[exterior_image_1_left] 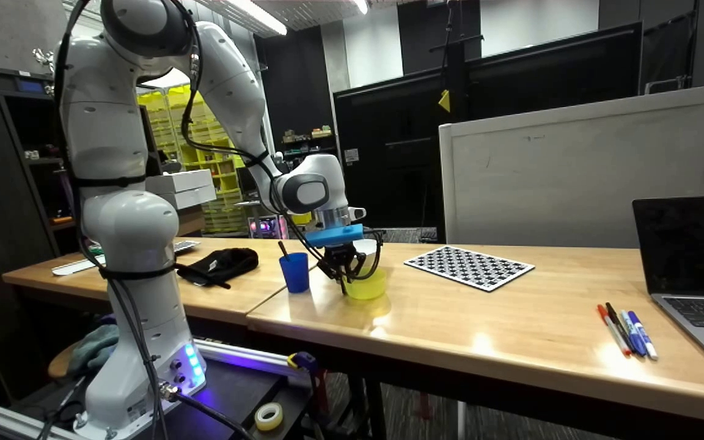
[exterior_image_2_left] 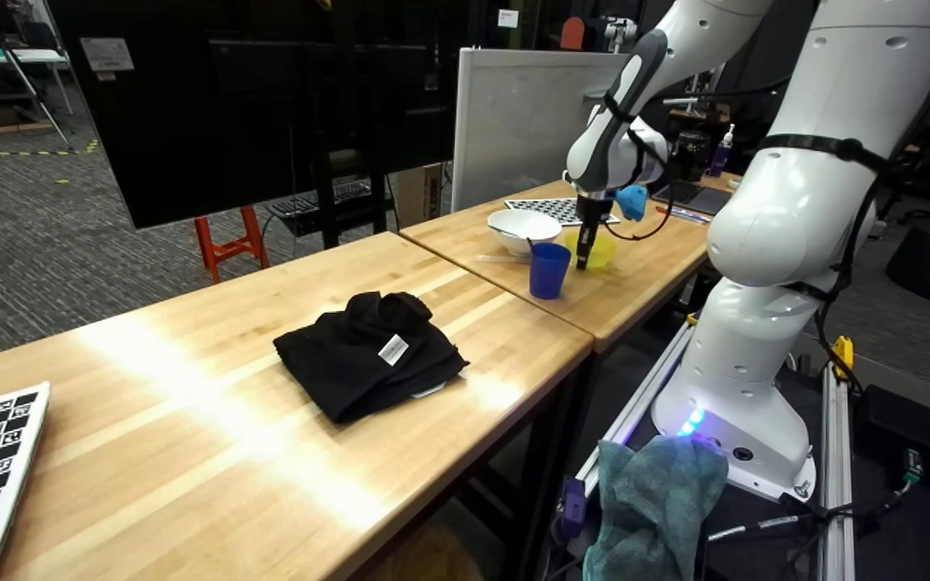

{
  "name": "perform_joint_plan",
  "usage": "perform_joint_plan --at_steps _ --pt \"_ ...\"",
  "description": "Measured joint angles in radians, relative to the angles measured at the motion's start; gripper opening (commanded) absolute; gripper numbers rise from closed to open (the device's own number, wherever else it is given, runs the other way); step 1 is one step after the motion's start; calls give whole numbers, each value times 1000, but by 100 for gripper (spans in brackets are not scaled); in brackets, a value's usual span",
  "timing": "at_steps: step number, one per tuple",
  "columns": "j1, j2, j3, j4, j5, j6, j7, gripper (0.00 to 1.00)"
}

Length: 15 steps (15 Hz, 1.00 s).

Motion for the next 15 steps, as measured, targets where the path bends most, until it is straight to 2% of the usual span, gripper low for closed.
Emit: perform_joint_plan --at_steps 3,7,11,15 --pt "-3 -1 0 3 -17 0 16 0" --pt "-19 -26 -10 5 -116 -22 102 1" --pt "-45 -71 -22 3 -213 -123 187 1" --pt "-67 -173 -26 2 -300 -255 254 1"
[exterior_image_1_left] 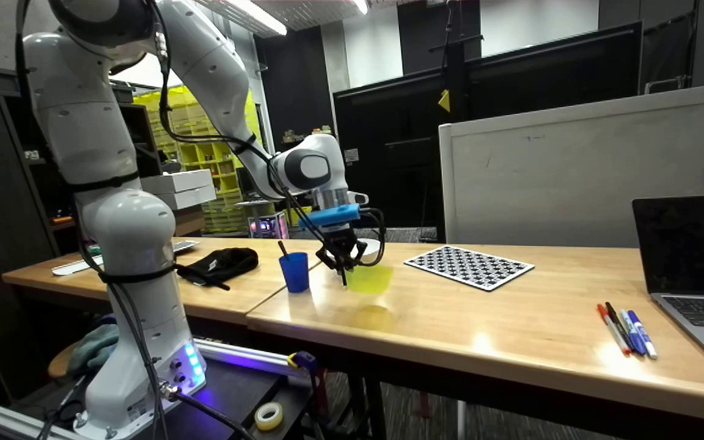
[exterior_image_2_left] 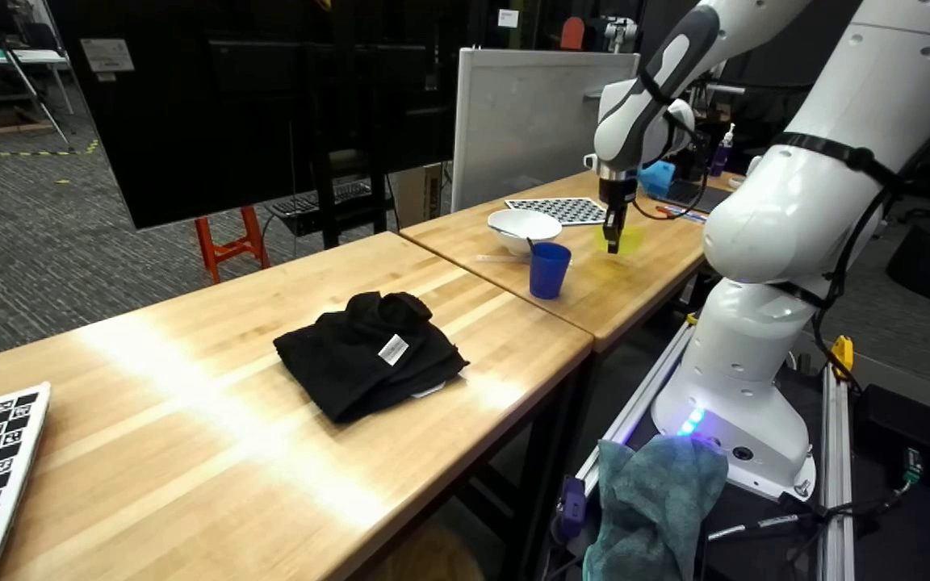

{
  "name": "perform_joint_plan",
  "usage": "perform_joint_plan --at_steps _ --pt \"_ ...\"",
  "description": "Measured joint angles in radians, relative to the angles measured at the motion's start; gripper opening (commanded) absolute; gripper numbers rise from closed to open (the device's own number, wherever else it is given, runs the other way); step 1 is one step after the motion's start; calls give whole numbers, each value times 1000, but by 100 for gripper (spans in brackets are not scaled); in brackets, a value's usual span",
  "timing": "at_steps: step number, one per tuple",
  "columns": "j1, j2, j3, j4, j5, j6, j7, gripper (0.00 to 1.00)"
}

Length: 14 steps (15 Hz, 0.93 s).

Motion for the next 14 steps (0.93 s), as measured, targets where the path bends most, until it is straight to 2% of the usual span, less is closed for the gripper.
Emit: perform_joint_plan --at_steps 4,8,11,14 --pt "-3 -163 18 4 -45 -149 35 1" --pt "10 -353 98 18 -45 -309 69 1" --pt "69 -495 186 33 -33 -428 127 1" --pt "177 -601 287 49 16 -501 215 1"
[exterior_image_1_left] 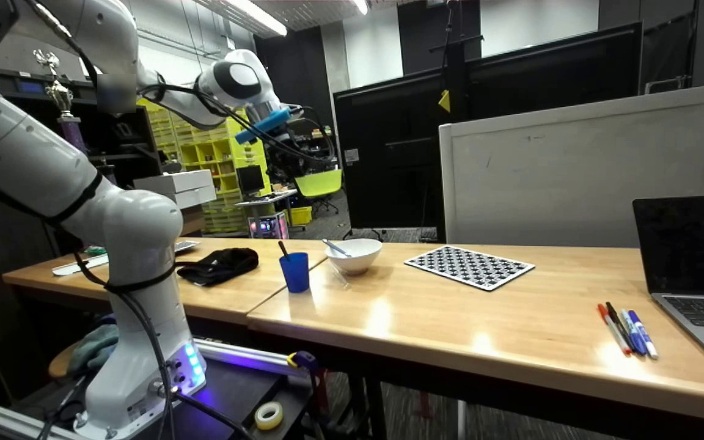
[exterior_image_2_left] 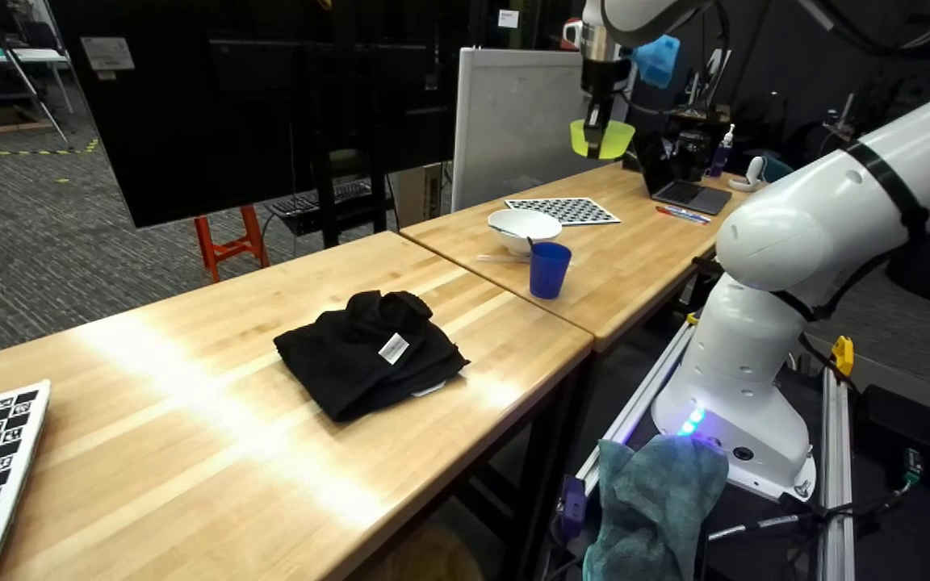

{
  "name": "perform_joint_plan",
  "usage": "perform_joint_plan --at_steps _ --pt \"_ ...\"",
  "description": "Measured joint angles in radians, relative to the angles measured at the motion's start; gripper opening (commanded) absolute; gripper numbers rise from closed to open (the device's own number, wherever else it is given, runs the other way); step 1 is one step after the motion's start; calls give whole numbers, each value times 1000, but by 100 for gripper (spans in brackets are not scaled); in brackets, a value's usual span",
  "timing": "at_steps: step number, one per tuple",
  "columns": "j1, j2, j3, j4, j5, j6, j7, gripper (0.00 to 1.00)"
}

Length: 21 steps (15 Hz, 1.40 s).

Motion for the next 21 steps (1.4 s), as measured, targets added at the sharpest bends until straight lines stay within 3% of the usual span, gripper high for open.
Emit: perform_joint_plan --at_steps 4,7,11,17,21 --pt "164 -25 113 32 83 -3 123 1" --pt "236 22 135 53 98 64 155 1" --pt "243 149 93 101 98 182 116 1" --pt "242 397 -26 262 134 268 -83 1" --pt "245 535 -30 345 225 285 -190 1"
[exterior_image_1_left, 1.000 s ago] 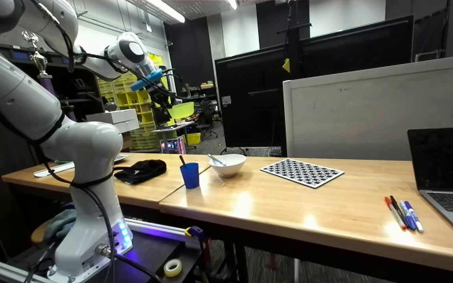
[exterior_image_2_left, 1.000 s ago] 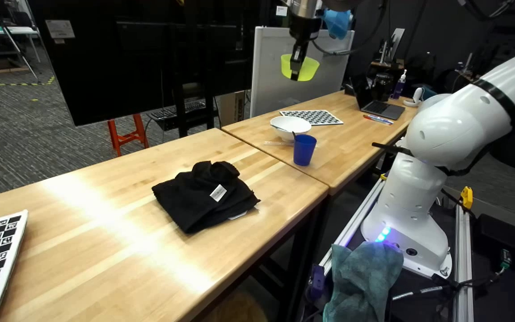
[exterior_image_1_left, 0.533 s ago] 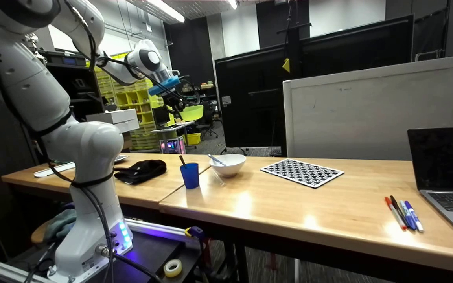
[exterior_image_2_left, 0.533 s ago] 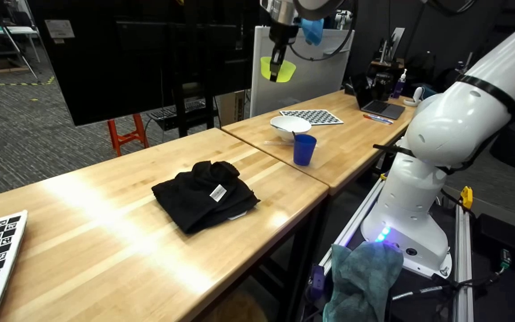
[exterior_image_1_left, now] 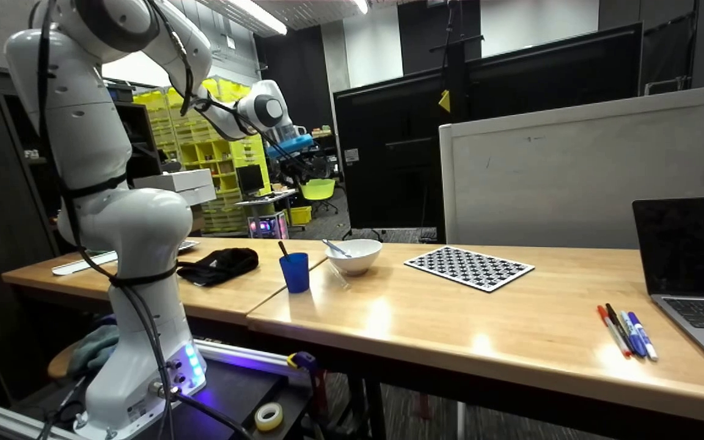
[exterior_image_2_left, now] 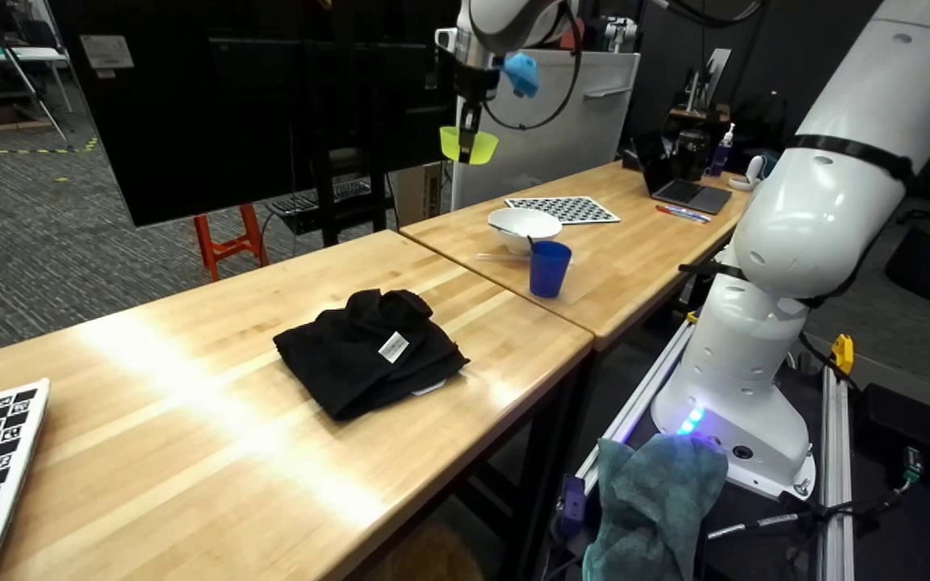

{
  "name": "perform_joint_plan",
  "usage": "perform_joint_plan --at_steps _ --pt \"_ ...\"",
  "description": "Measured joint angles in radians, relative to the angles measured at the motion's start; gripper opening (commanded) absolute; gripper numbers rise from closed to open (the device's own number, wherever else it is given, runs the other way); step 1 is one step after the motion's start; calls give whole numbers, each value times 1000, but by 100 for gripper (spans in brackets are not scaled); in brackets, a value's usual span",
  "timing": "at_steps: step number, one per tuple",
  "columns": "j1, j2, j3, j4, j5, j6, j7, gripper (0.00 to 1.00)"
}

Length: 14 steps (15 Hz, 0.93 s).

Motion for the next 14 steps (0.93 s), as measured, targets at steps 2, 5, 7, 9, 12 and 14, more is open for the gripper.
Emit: perform_joint_plan --at_steps 2,5,7,9,12,14 --pt "2 59 17 28 23 2 -14 1" --pt "2 146 59 63 26 0 -10 1" --pt "2 198 90 82 25 -3 1 1" --pt "2 245 116 96 25 -7 13 1" --pt "2 300 146 102 25 -9 37 1" --pt "2 329 159 102 25 -9 54 1"
